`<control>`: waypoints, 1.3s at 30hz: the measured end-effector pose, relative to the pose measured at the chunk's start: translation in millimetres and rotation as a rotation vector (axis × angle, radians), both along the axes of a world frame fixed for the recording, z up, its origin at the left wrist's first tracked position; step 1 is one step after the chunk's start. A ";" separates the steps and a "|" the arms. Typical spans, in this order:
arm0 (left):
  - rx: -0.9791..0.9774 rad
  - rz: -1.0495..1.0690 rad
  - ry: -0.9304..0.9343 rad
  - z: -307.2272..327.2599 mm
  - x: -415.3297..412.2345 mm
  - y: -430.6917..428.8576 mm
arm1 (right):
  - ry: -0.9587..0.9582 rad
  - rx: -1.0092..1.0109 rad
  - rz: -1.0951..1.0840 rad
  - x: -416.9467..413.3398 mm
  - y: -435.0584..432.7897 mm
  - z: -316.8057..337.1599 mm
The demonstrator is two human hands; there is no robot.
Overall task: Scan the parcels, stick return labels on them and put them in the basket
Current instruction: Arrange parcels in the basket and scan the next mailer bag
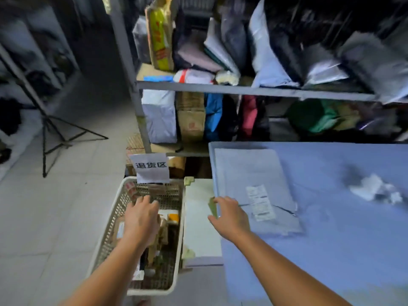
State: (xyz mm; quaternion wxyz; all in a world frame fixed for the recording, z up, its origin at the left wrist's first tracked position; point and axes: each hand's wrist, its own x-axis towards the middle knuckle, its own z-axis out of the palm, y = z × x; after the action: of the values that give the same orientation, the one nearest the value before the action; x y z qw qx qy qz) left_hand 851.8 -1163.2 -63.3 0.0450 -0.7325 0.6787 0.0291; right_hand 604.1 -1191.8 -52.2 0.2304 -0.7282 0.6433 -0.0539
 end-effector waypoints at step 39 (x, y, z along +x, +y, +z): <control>-0.219 0.738 1.189 -32.2 -273.0 -80.7 | -0.280 0.236 -0.468 -282.0 -116.6 -34.4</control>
State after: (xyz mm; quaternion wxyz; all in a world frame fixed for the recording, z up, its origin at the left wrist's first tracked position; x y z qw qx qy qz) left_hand 578.8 -1243.9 -95.5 -0.4198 -0.7751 0.2948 0.3690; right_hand 322.0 -1308.5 -86.6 0.3812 -0.5137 0.7575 -0.1303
